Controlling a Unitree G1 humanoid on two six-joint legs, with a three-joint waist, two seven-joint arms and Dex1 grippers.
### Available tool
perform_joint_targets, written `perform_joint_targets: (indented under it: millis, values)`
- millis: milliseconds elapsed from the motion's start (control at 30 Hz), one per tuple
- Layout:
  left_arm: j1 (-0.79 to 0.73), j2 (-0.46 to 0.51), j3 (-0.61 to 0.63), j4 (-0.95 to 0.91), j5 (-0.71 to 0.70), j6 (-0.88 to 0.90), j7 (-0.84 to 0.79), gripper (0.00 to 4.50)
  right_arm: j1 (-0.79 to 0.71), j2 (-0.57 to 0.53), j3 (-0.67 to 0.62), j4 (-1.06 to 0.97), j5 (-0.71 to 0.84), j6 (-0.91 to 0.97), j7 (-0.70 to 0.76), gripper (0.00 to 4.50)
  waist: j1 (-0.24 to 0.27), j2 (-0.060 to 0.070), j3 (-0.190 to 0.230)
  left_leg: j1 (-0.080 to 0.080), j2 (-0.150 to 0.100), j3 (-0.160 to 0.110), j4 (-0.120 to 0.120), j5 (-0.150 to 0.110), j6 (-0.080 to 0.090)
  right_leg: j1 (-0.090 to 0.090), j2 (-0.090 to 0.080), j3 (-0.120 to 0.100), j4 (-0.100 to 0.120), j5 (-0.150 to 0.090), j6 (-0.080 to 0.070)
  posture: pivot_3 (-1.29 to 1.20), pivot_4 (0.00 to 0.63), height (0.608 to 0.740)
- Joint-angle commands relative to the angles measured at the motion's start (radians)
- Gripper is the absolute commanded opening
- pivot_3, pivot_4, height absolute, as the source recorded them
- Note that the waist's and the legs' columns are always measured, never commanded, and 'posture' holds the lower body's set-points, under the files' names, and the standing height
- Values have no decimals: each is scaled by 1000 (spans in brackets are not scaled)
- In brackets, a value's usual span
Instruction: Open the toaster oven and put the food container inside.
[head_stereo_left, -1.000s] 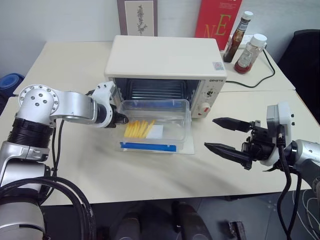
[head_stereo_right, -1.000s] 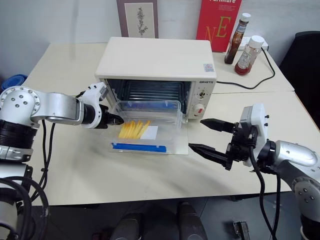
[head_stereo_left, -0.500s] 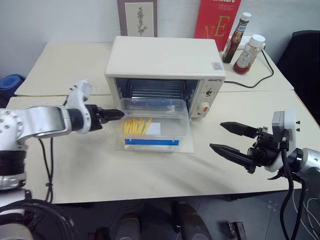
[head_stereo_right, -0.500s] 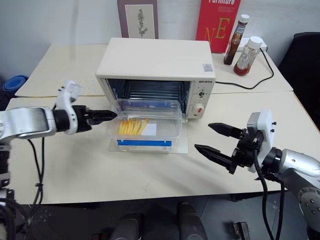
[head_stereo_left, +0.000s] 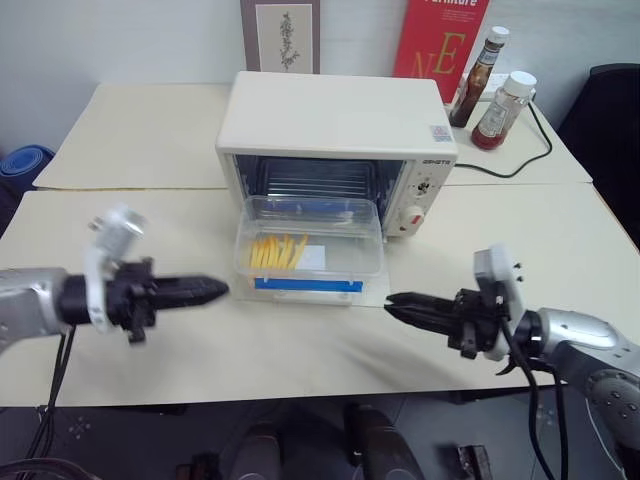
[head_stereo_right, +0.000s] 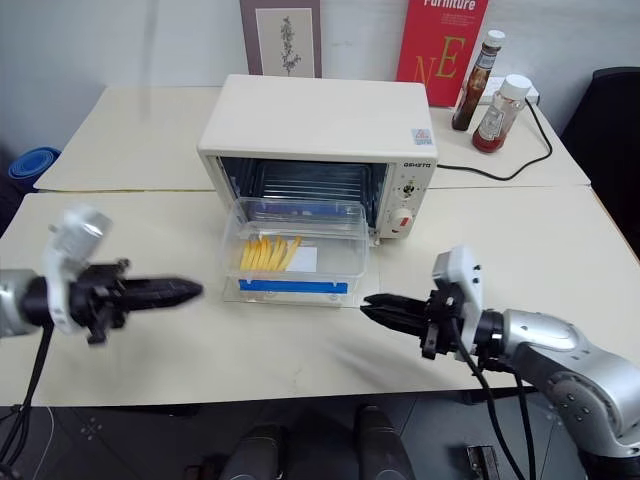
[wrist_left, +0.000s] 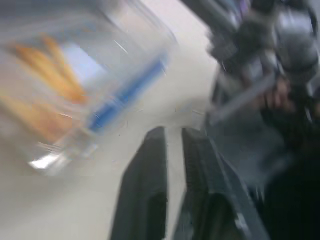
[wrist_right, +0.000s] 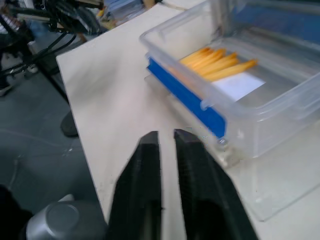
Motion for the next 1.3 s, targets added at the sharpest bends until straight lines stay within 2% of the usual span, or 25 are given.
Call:
perform_joint_targets:
  millis: [33, 167, 267, 333, 467, 567, 667, 767, 833, 867, 1033, 1133, 1233, 1300]
  values:
    - [-31, -35, -123, 0, 213, -126, 10, 41, -35, 23, 57, 21, -59, -27, 3, 38, -1, 0, 0, 0, 0, 0, 0, 0, 1, 0, 1, 0, 0, 1, 1, 0, 150, 740]
    - [-162, -171, -228, 114, 384, -167, 139, 41, -89, 53, 150, 94, -183, -71, 11, 38, -1, 0, 0, 0, 1, -1, 0, 1, 3, 0, 2, 0, 0, 3, 2, 0, 150, 740]
    - [-256, -280, -260, 204, 469, -206, 205, 41, -175, 149, 178, 222, -282, -151, -48, 38, -2, -1, 0, -1, 1, -1, 0, 1, 3, 0, 3, 0, 1, 6, 8, 0, 150, 740]
    - [-321, -362, -259, 268, 517, -228, 267, 41, -244, 222, 186, 303, -348, -200, -104, 38, -2, -1, 0, -1, 1, -1, 1, 1, 4, -1, 3, 0, 1, 12, 18, 0, 150, 740]
    - [-461, -559, -215, 394, 587, -237, 460, 41, -413, 390, 139, 503, -471, -293, -295, 38, -1, -1, 0, -1, 1, -2, 2, 2, 4, -1, 3, 0, 3, 16, 20, 0, 150, 740]
    - [-499, -663, -201, 406, 619, -247, 552, 41, -505, 450, 103, 582, -514, -346, -360, 38, -1, -1, 0, -2, 1, -2, 0, 1, 4, -2, 2, 0, 3, 16, 20, 0, 150, 740]
    - [-505, -716, -184, 399, 636, -232, 599, 41, -518, 463, 101, 583, -524, -350, -347, 38, -2, -1, 0, -3, 1, -1, -2, 1, 3, -2, 0, -1, 3, 17, 20, 0, 150, 740]
    - [-469, -686, -158, 328, 573, -168, 525, 41, -471, 433, 93, 491, -478, -297, -294, 38, -3, -1, 0, -2, 1, 0, -3, 1, 3, -2, 0, -1, 2, 17, 21, 0, 150, 740]
    - [-436, -633, -104, 267, 497, -108, 455, 41, -423, 390, 62, 401, -420, -235, -256, 38, -3, -1, 0, -2, 1, -1, -5, 1, 3, -2, 1, -1, 3, 17, 21, 0, 150, 740]
    - [-420, -600, -70, 240, 457, -76, 419, 211, -393, 362, 42, 352, -384, -198, -239, 8, -3, -1, 0, -2, 1, -1, -5, 1, 3, -2, 1, -1, 2, 17, 21, 0, 150, 740]
    - [-370, -429, 83, 143, 269, 30, 242, 1378, -192, 177, -64, 118, -197, -24, -122, 0, -1, 0, 1, -2, 1, -1, -5, 1, 4, -2, 1, -1, 1, 16, 20, 0, 150, 740]
    - [-336, -257, 148, 91, 175, 104, 88, 2205, -17, 43, -117, 6, -113, 47, -18, 0, -1, 0, 1, -1, 1, -2, -5, 1, 4, -1, 1, -1, -1, 15, 19, 0, 150, 740]
    - [-232, -27, 168, 54, 195, 68, -142, 3065, 116, -26, -124, -46, -76, 68, 35, 0, -8, -1, 0, 1, 1, -2, -5, 1, 4, 0, 2, -1, 0, 12, 17, 0, 150, 740]
    - [-138, 102, 190, 32, 244, 6, -283, 3617, 144, -21, -83, -43, -109, 48, 30, 0, -16, -1, 1, 3, 2, 2, -6, 1, 4, 0, 2, 0, 0, 7, 8, 0, 150, 740]
